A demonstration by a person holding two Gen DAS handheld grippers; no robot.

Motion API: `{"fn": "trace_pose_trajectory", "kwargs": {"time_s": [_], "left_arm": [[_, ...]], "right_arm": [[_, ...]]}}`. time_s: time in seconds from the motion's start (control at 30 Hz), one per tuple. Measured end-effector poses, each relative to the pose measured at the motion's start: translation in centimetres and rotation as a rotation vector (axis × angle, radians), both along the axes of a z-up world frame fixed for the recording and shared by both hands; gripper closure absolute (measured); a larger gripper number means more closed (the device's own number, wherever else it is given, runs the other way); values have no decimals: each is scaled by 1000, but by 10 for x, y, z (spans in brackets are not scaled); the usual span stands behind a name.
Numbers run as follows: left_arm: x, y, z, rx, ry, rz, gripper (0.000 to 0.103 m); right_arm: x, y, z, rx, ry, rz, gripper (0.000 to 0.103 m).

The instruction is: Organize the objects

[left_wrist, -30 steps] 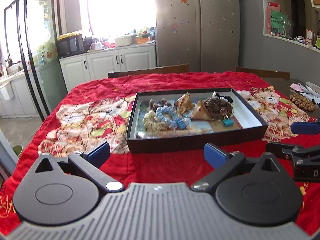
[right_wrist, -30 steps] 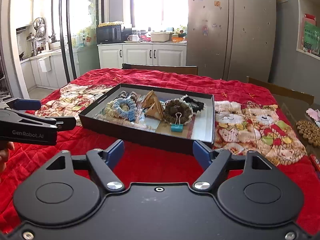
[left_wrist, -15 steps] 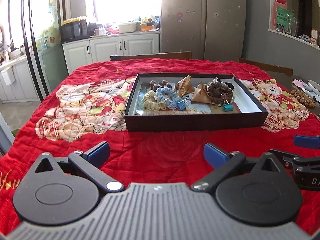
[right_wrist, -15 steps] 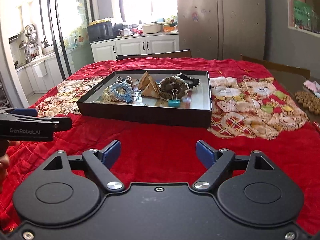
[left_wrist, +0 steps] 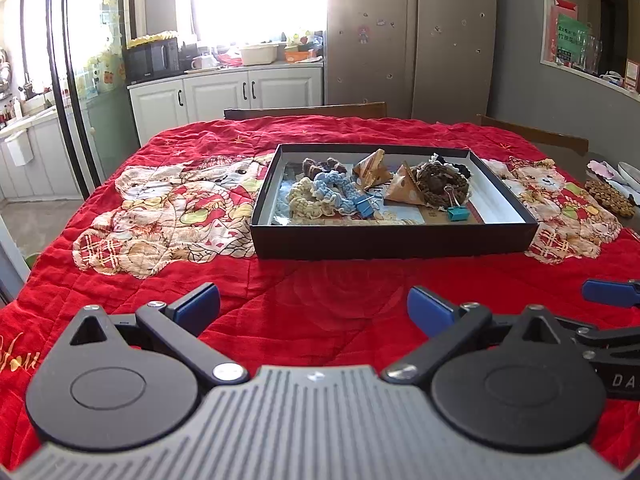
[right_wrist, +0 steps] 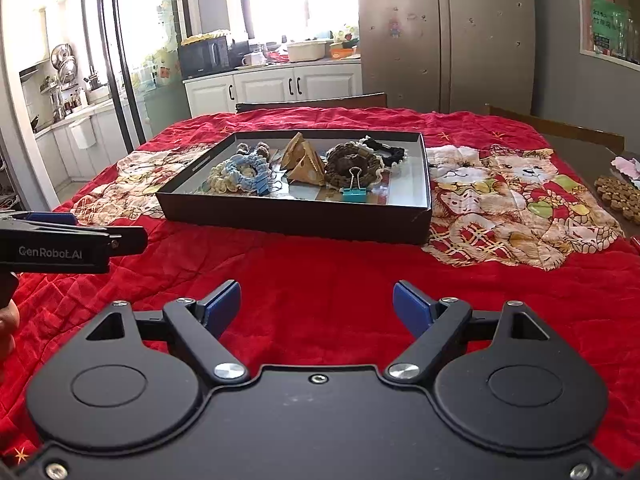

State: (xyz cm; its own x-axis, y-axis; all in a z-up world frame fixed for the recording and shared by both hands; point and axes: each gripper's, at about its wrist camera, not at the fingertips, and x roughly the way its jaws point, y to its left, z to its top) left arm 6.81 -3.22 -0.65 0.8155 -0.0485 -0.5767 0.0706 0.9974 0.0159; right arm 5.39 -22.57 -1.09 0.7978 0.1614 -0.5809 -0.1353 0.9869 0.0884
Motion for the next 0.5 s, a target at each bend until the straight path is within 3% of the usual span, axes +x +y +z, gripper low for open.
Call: {"fn": "trace_pose_trajectory", "kwargs": {"time_s": [0.37, 0.5], "left_arm": [[1, -2, -3, 13, -3, 9, 0], [4, -1, -5, -15, 9, 2, 0]], "right_arm": [[1, 1, -2, -2, 7, 10, 20], [2, -1, -5, 6, 13, 6, 20]]}}
